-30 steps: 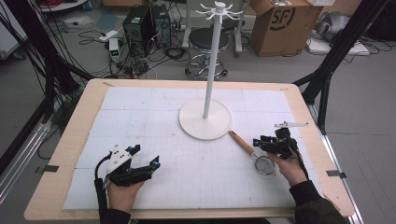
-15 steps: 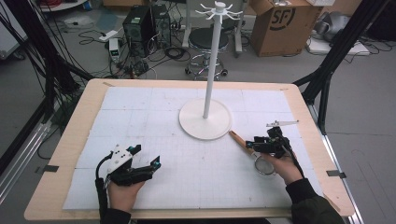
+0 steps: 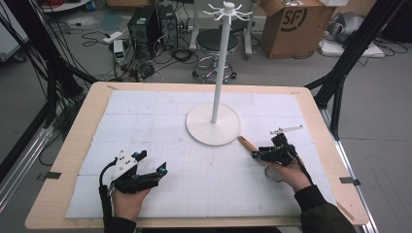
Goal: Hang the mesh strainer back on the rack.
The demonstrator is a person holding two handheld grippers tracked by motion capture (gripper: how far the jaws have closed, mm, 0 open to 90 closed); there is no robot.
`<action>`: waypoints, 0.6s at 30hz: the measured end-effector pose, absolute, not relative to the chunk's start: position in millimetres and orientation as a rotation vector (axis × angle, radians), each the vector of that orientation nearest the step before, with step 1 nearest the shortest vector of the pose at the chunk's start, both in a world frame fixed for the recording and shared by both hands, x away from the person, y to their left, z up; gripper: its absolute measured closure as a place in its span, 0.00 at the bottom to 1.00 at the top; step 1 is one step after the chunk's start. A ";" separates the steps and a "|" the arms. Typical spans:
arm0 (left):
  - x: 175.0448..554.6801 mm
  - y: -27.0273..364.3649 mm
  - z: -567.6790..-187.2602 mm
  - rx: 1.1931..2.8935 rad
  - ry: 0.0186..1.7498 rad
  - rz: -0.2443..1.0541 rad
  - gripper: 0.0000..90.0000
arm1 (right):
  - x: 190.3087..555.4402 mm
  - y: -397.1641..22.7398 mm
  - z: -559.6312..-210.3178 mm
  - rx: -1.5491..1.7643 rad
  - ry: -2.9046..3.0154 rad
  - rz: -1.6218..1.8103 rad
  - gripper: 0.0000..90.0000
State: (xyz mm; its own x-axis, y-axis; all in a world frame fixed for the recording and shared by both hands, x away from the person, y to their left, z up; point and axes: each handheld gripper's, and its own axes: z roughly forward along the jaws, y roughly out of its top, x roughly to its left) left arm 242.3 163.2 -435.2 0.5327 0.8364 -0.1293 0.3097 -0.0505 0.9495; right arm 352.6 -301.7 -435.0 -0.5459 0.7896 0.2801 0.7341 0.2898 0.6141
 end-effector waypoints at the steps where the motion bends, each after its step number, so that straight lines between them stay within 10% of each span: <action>1: 242.3 163.1 -435.2 1.619 0.994 0.570 0.19 | 352.8 -300.1 -436.1 1.451 2.473 1.084 0.61; 18: 242.8 161.3 -435.4 1.626 0.987 0.565 0.19 | 346.1 -274.9 -437.5 1.283 2.473 0.785 0.71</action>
State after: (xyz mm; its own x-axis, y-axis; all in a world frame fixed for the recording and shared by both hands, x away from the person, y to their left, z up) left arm 242.8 161.3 -435.4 0.5397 0.8320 -0.1286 0.3105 -0.0547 0.9490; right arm 346.1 -274.9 -437.5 -0.5825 0.8124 0.0278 0.6797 0.4680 0.5648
